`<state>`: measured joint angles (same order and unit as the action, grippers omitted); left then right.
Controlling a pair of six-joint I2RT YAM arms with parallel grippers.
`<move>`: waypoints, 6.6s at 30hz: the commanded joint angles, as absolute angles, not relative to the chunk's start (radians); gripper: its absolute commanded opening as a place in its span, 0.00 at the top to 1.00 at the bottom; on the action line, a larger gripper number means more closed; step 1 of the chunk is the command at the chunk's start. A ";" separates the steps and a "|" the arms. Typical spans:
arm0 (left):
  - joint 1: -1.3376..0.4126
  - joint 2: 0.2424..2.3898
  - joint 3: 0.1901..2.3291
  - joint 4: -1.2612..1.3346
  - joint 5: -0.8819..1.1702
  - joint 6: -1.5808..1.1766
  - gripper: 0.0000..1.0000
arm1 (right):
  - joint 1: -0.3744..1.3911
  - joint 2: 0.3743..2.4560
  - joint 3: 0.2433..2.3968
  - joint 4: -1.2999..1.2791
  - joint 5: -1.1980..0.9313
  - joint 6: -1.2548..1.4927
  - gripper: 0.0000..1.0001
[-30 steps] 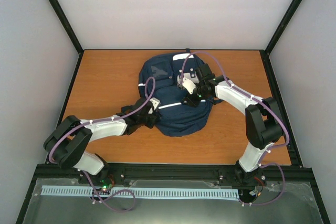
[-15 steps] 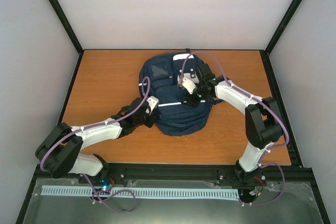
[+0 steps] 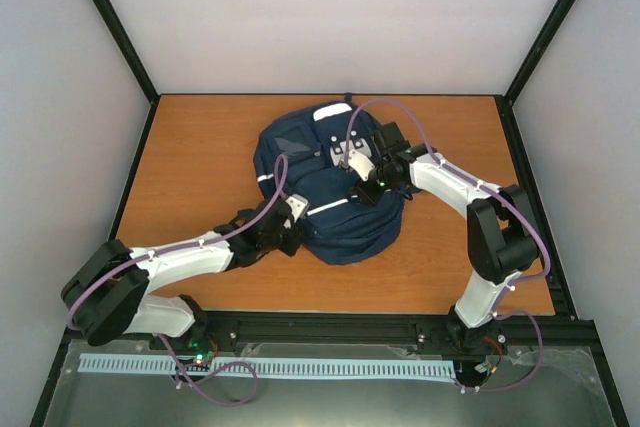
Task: Pack the student bag
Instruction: Zip the student bag at the center of the board.
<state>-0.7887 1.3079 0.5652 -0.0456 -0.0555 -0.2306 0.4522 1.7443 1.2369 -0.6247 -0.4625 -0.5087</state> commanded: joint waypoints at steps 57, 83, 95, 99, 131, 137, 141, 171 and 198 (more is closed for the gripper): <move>-0.932 1.898 1.381 -0.240 0.470 -0.482 0.68 | 0.058 1.288 0.992 -0.914 -0.367 -0.674 0.61; -0.868 1.564 1.060 -0.297 0.054 -0.525 0.47 | 0.483 1.354 0.850 -0.617 -0.165 -0.475 0.58; -0.850 1.610 1.028 -0.239 0.055 -0.536 0.48 | 0.550 1.354 0.807 -0.583 0.029 -0.464 0.59; -0.842 1.596 1.006 -0.227 0.040 -0.553 0.47 | 0.588 1.326 0.772 -0.580 0.098 -0.493 0.58; -0.802 1.546 0.960 -0.183 0.091 -0.662 0.47 | 0.522 1.263 0.752 -0.676 -0.057 -0.550 0.97; -0.802 1.513 0.933 -0.081 0.161 -0.865 0.47 | 0.522 1.195 0.763 -0.708 -0.080 -0.552 0.97; -0.810 1.539 0.912 0.030 0.231 -1.013 0.51 | 0.522 1.197 0.769 -0.714 -0.120 -0.546 0.97; -0.912 1.736 0.940 0.231 0.151 -1.382 0.75 | 0.546 1.244 0.791 -0.759 -0.234 -0.562 0.97; -0.771 1.514 0.822 -0.048 0.175 -1.120 0.99 | 0.389 1.256 0.844 -0.851 -0.169 -0.658 0.97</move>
<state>-0.8120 1.5536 0.8211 0.0460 0.2188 -1.2358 0.4221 1.2530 0.8165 -0.8021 -0.2111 -0.6319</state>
